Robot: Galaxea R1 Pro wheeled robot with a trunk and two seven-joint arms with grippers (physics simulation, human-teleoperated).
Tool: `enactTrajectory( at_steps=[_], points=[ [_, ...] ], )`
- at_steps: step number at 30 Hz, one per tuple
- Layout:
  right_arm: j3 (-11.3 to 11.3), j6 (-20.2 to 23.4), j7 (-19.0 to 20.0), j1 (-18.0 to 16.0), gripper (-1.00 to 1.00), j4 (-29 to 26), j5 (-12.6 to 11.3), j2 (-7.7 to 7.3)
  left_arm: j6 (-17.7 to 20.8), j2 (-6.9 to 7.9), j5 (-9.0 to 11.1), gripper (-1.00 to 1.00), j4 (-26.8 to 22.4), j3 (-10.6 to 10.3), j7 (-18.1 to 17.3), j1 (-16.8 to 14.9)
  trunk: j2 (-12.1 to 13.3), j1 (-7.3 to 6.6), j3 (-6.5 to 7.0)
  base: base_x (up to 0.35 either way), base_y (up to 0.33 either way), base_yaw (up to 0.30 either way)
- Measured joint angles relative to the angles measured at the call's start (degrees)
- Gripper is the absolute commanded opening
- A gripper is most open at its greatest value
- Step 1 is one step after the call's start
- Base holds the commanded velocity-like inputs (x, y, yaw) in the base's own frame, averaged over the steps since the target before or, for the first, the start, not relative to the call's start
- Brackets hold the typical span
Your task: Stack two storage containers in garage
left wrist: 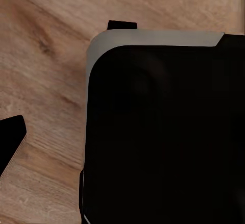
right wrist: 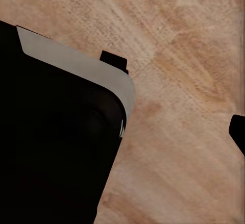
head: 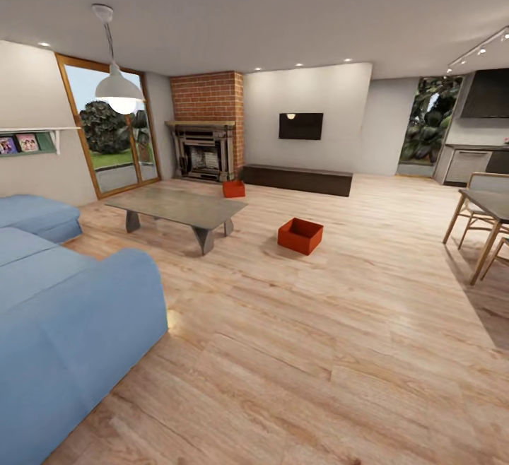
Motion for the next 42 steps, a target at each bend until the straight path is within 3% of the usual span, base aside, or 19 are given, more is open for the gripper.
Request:
enactTrajectory(
  at_steps=[42],
  points=[
    [0.0,0.0,0.0,0.0,1.0,0.0,0.1,0.02,0.0,0.0,0.0,1.0,0.0,0.0,0.0,0.0,0.0,0.0,0.0,0.323,0.0,0.0]
  ],
)
